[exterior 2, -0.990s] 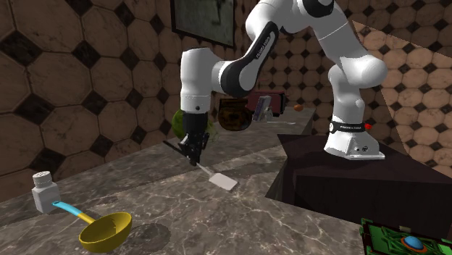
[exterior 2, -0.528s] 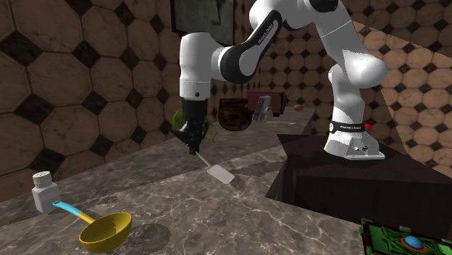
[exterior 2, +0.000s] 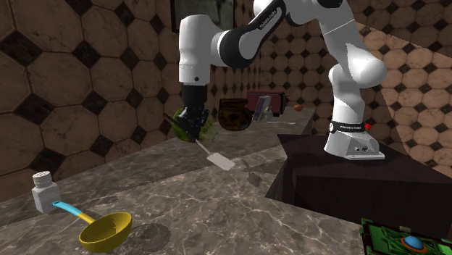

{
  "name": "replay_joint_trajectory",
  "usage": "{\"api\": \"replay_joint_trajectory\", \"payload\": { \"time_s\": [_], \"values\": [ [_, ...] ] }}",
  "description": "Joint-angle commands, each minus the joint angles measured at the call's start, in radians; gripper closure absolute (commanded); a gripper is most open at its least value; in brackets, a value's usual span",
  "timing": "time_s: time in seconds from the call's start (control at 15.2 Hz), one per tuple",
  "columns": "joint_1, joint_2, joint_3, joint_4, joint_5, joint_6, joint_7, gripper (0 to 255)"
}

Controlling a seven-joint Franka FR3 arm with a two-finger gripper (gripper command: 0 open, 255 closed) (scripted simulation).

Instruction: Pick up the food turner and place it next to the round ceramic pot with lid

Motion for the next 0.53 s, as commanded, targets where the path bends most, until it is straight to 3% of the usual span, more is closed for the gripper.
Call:
{"api": "replay_joint_trajectory", "payload": {
  "time_s": [0.0, 0.46],
  "values": [
    [-0.003, -0.015, 0.005, 0.008, 0.009, -0.021, -0.006, 255],
    [-0.013, -0.064, 0.021, 0.034, 0.039, -0.093, -0.028, 255]
  ]
}}
